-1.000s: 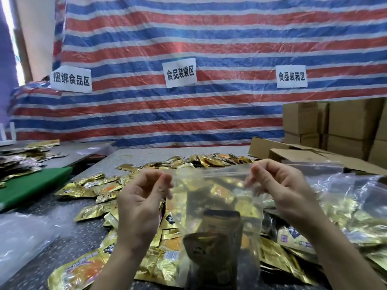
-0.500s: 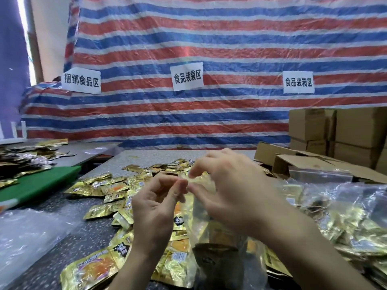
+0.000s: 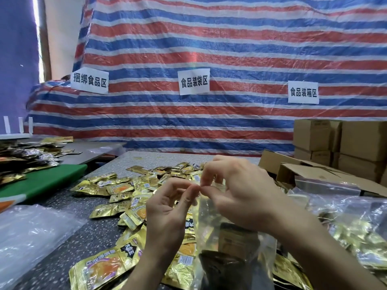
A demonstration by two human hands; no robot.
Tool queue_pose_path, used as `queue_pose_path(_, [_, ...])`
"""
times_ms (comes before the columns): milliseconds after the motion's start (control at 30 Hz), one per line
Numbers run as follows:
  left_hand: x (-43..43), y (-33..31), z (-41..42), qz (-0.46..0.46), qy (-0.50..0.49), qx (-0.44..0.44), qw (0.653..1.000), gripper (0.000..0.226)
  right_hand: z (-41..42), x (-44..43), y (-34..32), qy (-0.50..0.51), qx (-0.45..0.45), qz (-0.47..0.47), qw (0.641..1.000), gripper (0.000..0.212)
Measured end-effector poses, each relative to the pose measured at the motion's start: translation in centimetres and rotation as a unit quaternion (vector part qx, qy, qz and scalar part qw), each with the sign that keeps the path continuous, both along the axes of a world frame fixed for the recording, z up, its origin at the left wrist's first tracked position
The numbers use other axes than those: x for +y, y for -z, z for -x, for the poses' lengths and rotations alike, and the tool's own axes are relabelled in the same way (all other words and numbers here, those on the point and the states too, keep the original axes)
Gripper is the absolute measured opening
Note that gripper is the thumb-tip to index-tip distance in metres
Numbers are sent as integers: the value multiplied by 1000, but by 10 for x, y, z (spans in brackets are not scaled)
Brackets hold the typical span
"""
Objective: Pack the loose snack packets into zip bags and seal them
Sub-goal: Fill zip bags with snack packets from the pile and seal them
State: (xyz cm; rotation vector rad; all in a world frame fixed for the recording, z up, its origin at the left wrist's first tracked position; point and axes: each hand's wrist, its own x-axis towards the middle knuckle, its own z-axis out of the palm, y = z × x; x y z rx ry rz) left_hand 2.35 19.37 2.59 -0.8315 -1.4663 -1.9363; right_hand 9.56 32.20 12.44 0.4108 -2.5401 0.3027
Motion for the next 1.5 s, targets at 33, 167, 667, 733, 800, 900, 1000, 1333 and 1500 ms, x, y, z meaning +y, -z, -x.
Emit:
queue_pose_path(33, [1,0,0,3,-1,2,1000,21,0,-1,0,-1,-2,-1,1000,11])
queue_pose_path(167, [1,2,-1,13,-4,12,1000,18,1,-1,1,-7,-10,-3,1000,10])
queue_pose_path(667, [5,5,-6,73,30,26,997,23,-5,6,5,-2,-1,6,1000,11])
queue_pose_path(733, [6,5,-6,86,23,40,995,23,-7,8,6,-11,-8,9,1000,12])
queue_pose_path(800, [7,5,-7,82,-1,52,995,20,-8,11,7,-10,-12,6,1000,14])
queue_pose_path(900, [6,5,-7,64,-18,65,996,15,-10,14,9,-5,-15,-3,1000,12])
queue_pose_path(1000, [6,3,-10,67,0,73,995,17,-12,14,8,-3,-2,-6,1000,5])
queue_pose_path(1333, [7,2,-13,27,-13,46,998,10,-19,29,14,-10,-2,55,998,10])
queue_pose_path(1500, [11,1,-16,11,-13,44,999,10,-19,29,12,-7,31,48,998,5])
